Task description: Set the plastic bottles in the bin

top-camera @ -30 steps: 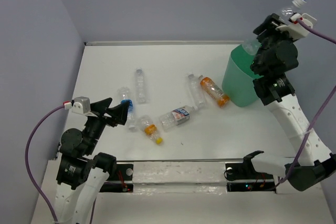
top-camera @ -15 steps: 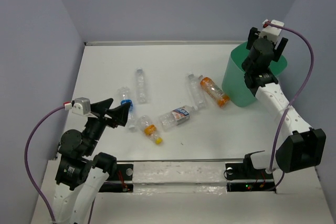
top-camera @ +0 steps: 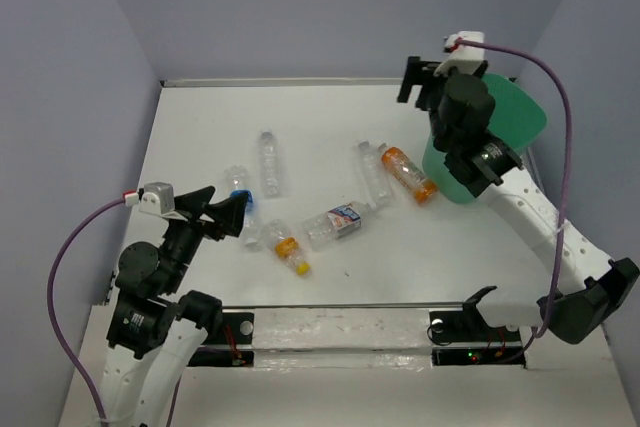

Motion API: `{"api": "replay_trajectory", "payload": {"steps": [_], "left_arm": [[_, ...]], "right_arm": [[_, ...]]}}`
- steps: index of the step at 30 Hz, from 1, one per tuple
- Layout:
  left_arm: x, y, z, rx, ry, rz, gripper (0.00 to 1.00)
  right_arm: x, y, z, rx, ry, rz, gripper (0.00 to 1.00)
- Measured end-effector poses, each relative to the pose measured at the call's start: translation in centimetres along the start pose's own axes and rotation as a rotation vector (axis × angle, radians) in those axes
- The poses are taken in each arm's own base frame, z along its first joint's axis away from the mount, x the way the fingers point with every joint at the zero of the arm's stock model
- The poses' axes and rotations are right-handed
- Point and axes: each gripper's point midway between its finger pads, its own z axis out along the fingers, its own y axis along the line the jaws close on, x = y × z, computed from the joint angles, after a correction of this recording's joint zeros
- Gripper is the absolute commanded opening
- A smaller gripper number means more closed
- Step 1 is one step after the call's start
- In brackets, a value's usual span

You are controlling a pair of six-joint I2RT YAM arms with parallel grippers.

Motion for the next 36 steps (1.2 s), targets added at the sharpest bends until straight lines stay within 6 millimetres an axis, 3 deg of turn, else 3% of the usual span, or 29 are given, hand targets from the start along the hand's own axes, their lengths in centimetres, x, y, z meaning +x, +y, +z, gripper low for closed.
{"api": "replay_trajectory", "payload": {"steps": [3, 4, 5, 6, 10, 12, 15, 24, 29, 32, 34, 35, 36], "left_arm": [[0.1, 1.1, 0.3, -0.06, -0.001, -0.004, 0.99], [0.1, 1.6, 0.3, -0.086, -0.004, -0.007, 0.99], [0.1, 2.1, 0.4, -0.113, -0.006, -0.009, 0.99], [0.1, 2.5, 0.4, -0.134, -0.007, -0.01, 0.99], [0.3, 3.6, 0.5, -0.188, -0.004, -0.016, 0.99], [0.4, 3.9, 0.7, -0.204, 0.002, -0.016, 0.99], [0.6, 4.0, 0.8, -0.211, 0.011, -0.016, 0.99], [0.6, 4.0, 0.7, -0.211, 0.008, -0.018, 0.99], [0.4, 3.9, 0.6, -0.205, 0.001, -0.019, 0.99], [0.5, 3.8, 0.6, -0.2, 0.003, -0.02, 0.99], [0.4, 3.7, 0.5, -0.198, 0.001, -0.02, 0.99], [0.4, 3.7, 0.5, -0.197, 0.0, -0.02, 0.99], [0.4, 3.7, 0.5, -0.196, 0.0, -0.021, 0.99]], "right_arm": [[1.7, 10.3, -3.6, -0.316, 0.062, 0.026, 0.91], [3.2, 13.2, -4.7, -0.402, 0.103, 0.029, 0.91], [4.0, 14.5, -5.2, -0.436, 0.126, 0.037, 0.92], [6.8, 17.6, -6.2, -0.511, 0.195, 0.026, 0.93], [14.4, 23.0, -6.9, -0.589, 0.379, 0.015, 0.98], [18.3, 25.8, -6.3, -0.588, 0.468, 0.017, 0.98], [21.6, 29.6, -4.9, -0.569, 0.522, 0.052, 0.99], [29.9, 36.5, -0.4, -0.497, 0.591, 0.098, 0.99], [35.0, 37.7, 0.4, -0.476, 0.646, 0.067, 0.93], [37.1, 37.7, 0.3, -0.465, 0.673, 0.048, 0.86], [38.5, 37.6, 0.3, -0.456, 0.694, 0.032, 0.73], [39.0, 37.5, 0.2, -0.454, 0.702, 0.026, 0.73], [39.1, 37.6, 0.3, -0.45, 0.702, 0.022, 0.67]]}}
